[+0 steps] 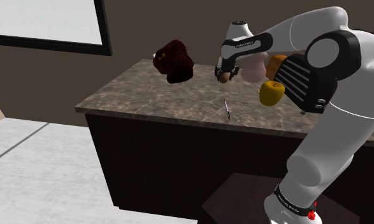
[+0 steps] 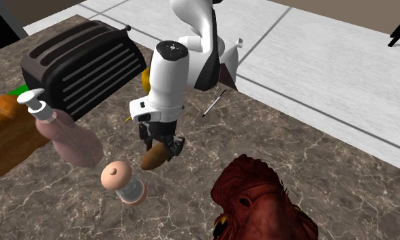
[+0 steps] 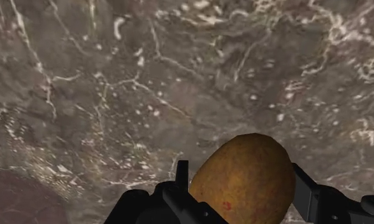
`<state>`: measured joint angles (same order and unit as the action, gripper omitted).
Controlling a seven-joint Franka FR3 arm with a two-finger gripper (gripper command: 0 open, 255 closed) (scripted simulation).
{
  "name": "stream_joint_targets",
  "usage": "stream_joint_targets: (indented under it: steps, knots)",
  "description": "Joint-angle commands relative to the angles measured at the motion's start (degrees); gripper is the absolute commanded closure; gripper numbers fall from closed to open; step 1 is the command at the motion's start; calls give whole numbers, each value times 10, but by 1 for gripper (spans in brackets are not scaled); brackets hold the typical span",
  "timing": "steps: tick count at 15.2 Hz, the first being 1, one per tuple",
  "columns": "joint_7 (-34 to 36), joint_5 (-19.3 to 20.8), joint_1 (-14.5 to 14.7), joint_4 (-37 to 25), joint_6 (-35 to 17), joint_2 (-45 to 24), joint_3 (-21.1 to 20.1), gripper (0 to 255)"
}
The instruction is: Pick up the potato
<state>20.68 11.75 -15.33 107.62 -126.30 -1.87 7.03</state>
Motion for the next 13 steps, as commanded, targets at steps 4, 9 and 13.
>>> stream_joint_targets:
  steps: [4,9,13]
  knots:
    - [-8,-4,1,-34,37,4,-1,255]
    - [-15,-8,1,-70,75,5,-1,255]
    - [-18,-10,1,-87,91,5,-2,255]
